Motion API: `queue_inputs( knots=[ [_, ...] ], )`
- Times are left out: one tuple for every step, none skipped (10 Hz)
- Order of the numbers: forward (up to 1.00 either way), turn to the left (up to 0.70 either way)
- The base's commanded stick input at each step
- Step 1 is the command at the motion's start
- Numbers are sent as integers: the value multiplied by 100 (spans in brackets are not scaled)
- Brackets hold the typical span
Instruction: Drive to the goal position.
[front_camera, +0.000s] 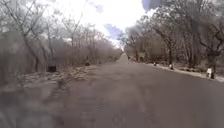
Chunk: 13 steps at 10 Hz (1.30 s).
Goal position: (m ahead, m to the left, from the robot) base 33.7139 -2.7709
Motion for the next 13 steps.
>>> queue_inputs(
  knots=[
    [70, 0],
    [70, 0],
    [70, 0],
    [70, 0],
    [70, 0],
    [70, 0],
    [70, 0],
    [70, 0],
    [70, 0],
    [70, 0],
    [70, 0],
    [70, 0],
    [64, 0]
  ],
)
